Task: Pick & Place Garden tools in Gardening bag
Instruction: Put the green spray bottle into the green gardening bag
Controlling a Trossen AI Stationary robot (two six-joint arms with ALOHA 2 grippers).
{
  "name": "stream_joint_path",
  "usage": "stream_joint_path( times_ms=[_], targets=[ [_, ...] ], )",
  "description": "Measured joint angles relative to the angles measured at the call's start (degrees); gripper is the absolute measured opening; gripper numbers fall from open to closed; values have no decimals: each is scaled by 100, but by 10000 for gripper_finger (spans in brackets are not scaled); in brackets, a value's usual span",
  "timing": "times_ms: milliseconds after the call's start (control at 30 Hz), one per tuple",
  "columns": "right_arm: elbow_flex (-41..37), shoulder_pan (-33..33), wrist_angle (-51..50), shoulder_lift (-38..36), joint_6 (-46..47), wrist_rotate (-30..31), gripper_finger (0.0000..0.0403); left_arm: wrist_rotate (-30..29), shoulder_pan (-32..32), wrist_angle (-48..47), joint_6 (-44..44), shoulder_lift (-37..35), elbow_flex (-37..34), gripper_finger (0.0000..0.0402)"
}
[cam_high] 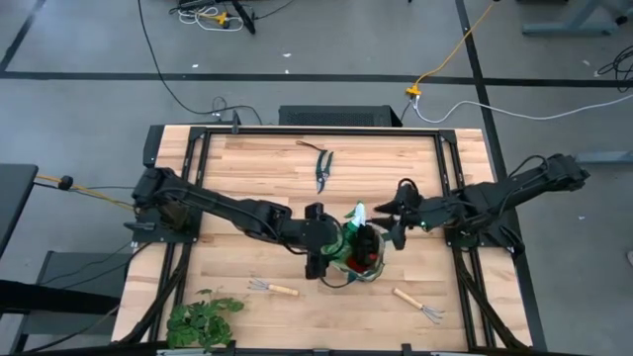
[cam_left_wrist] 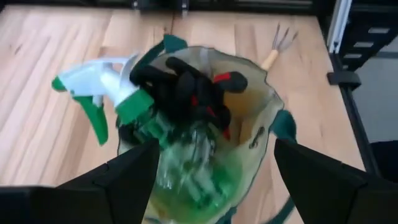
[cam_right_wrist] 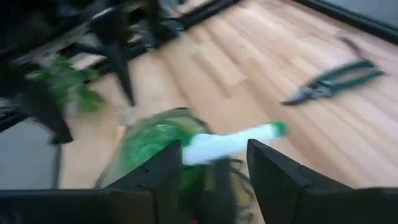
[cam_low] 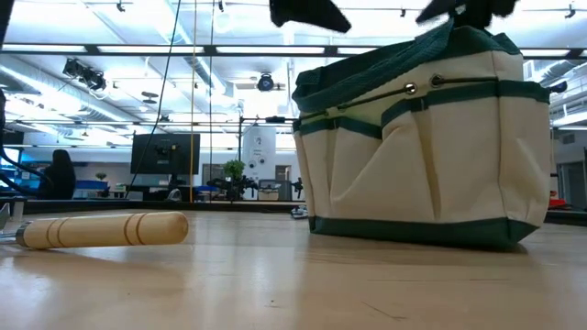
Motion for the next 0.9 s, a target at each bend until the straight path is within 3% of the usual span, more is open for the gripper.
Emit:
stream_joint_path(
  times_ms=[133,500,900],
  targets=[
    [-2,-4,-621,18,329,294,182,8,9,-68,-1,148,-8,328],
    [-2,-118,-690,320,446,375,182,529,89,62,-20,474,-7,328],
    [-2,-165,202,854,189,-22,182,742,150,89,-22,556,-8,328]
  ],
)
